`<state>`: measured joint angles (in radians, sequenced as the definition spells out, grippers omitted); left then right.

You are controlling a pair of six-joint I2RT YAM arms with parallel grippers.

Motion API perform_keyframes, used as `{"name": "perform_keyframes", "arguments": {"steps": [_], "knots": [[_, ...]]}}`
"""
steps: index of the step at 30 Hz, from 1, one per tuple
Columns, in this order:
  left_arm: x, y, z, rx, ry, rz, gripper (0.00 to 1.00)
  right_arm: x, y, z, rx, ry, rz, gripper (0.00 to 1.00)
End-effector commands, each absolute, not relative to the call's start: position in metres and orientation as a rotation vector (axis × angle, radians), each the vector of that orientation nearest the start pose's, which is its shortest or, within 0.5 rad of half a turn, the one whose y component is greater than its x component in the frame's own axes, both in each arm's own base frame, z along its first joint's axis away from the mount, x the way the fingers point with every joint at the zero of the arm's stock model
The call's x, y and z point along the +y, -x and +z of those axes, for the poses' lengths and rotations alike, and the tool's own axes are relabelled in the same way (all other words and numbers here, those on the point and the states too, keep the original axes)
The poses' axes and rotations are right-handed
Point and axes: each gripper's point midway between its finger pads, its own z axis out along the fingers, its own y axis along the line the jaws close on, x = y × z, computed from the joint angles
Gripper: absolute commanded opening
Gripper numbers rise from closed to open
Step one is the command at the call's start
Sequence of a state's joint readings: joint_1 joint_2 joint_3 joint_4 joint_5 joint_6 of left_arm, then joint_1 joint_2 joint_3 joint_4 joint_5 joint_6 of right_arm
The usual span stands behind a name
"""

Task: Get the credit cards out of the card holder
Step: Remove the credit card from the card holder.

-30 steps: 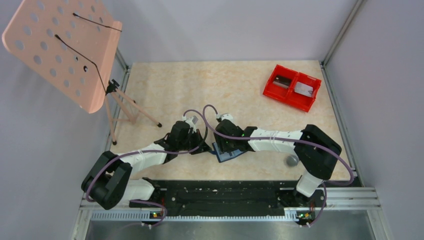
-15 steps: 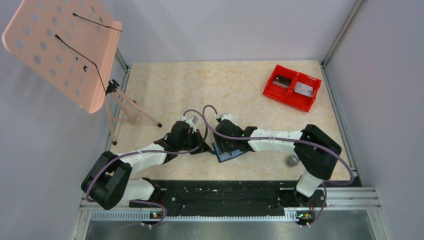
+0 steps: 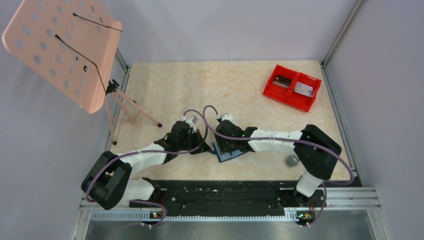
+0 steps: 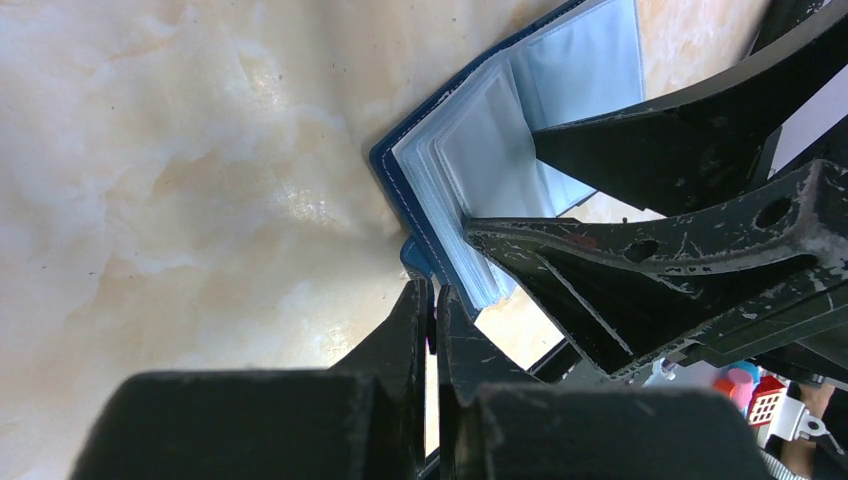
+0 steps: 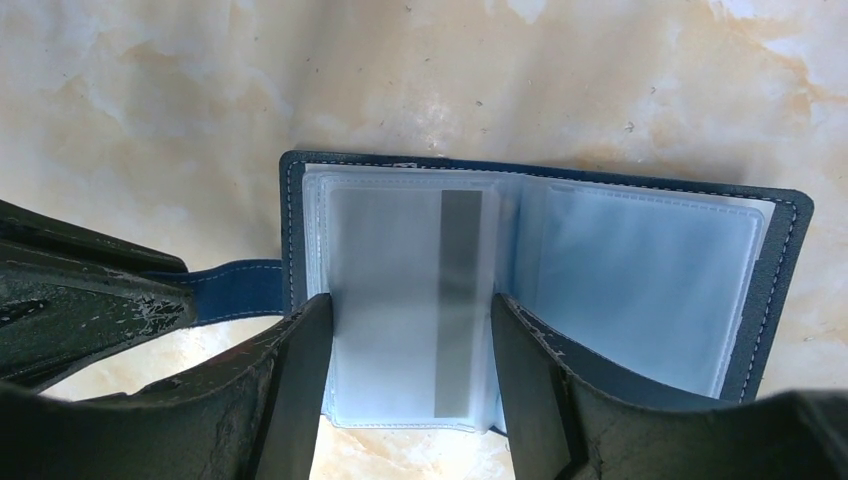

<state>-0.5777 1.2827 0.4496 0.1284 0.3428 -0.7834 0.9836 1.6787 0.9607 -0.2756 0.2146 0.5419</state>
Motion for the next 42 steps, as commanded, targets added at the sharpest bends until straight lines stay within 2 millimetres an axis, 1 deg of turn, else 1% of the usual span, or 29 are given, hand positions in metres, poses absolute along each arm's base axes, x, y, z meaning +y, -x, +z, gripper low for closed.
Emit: {"name": "perform_keyframes", "arguments": {"steps": [1,7,15,20,30,37,42], "knots": [[-0.246,-0.219,0.067,2.410,0.034,-1.071,0.00,0.297,-0.221,0.027,2.517,0.491,0.270,0.57],[-0.245,-0.218,0.066,2.414,0.036,-1.069,0.00,0.289,-0.226,0.039,2.491,0.453,0.235,0.56],[-0.244,-0.218,0.064,2.418,0.038,-1.060,0.00,0.280,-0.229,0.048,2.475,0.434,0.185,0.56],[-0.242,-0.218,0.062,2.422,0.040,-1.049,0.00,0.274,-0.231,0.058,2.454,0.419,0.162,0.56],[-0.242,-0.218,0.061,2.424,0.041,-1.042,0.00,0.261,-0.231,0.066,2.443,0.404,0.102,0.56],[-0.238,-0.218,0.060,2.433,0.053,-1.011,0.00,0.242,-0.233,0.076,2.432,0.365,0.057,0.56],[-0.234,-0.220,0.057,2.442,0.059,-0.970,0.00,0.217,-0.235,0.077,2.449,0.298,0.009,0.56]]}}
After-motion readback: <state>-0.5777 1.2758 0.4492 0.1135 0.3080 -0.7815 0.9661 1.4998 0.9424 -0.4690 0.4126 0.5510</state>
